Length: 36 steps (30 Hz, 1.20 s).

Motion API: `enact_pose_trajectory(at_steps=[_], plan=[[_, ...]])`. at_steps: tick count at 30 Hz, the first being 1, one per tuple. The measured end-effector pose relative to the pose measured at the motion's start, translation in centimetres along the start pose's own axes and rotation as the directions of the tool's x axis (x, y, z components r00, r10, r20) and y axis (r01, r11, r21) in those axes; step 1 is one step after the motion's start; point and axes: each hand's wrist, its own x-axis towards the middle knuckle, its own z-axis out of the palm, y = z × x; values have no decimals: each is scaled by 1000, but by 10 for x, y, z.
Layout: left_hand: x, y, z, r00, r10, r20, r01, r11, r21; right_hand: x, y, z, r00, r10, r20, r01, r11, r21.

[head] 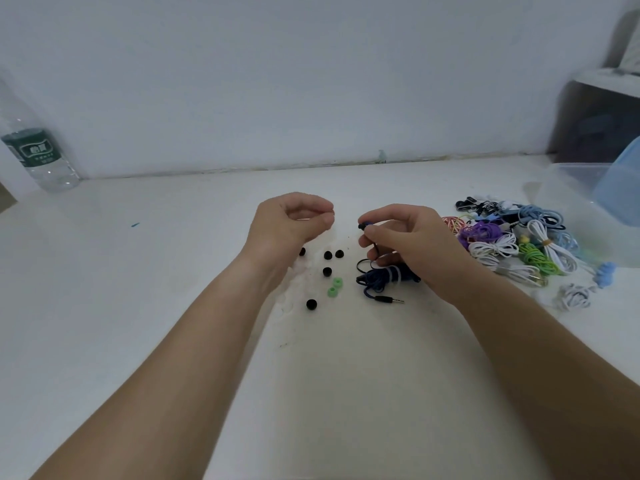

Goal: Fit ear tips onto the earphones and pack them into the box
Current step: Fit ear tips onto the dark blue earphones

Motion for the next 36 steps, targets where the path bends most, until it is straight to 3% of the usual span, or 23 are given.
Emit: enact_pose_trajectory(at_steps=[3,6,19,36], plan=[[-4,2,6,991,-85,100,102,979,-175,-1,0,-3,999,-45,4,45,998,-37],[-7,2,9,983,-115,146,146,965,-220,-1,-1,-5,997,-75,-5,75,996,-47],[-11,3,15,966,-114,233,171,954,-246,0,0,-4,997,-67,-30,66,998,-13],[-12,5,16,972,-127,199,174,955,-238,-1,-3,-4,995,-90,-35,89,996,-27]])
